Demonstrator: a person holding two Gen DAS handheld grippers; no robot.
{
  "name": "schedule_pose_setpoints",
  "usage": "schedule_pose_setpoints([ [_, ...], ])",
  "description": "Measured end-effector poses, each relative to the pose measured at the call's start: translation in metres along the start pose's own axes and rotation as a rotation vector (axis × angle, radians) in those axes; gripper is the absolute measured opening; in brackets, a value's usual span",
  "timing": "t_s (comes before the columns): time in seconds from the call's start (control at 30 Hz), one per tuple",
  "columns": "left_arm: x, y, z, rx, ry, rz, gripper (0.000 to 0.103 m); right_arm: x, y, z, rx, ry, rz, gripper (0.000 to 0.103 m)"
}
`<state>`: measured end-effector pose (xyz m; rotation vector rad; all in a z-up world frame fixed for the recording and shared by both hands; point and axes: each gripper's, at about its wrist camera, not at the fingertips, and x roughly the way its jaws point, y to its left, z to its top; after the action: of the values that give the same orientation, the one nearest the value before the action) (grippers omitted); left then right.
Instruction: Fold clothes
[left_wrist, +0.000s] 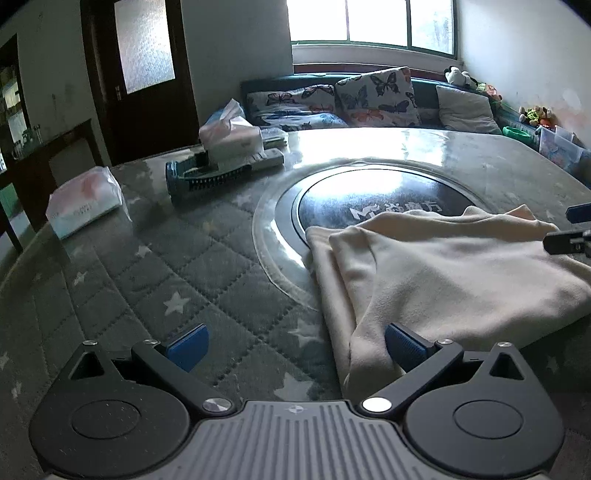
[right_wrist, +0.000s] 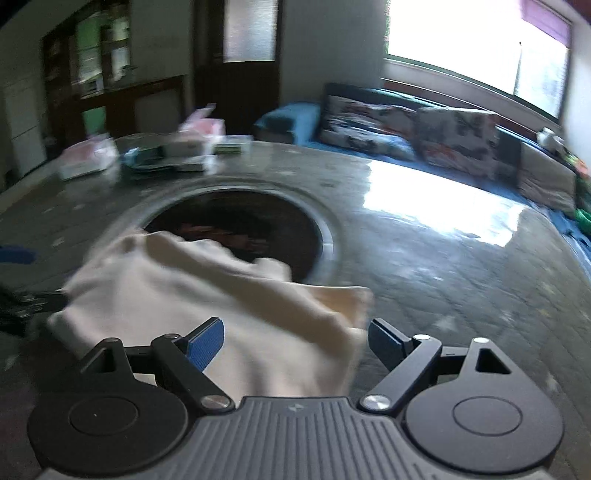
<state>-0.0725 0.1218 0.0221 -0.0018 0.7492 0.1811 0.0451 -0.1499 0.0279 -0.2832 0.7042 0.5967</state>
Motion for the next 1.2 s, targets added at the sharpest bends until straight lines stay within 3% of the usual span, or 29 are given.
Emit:
schedule_pose_setpoints([
  [0.33, -0.001, 0.006, 0.0, -0.031, 0.019, -0.026, 0.103, 0.017, 0.032, -0.011, -0.065, 0.078, 0.048, 0.088],
  [0.53, -0.009, 0.012, 0.008, -0.057, 0.004, -0.026, 0.103, 0.007, 0.038, -0.001, -0.095, 0.056, 0.055, 0.087],
  [0.83, -0.014, 0.046, 0.024, -0.173, -0.005, 0.028, 0.103, -0.001, 0.096, 0.013, -0.27, 0.034, 0.182, 0.082],
  [1.2, -0.003, 0.064, 0.025, -0.32, 0.054, -0.07, 0.094, 0.016, 0.175, 0.016, -0.504, 0.046, 0.301, 0.06],
])
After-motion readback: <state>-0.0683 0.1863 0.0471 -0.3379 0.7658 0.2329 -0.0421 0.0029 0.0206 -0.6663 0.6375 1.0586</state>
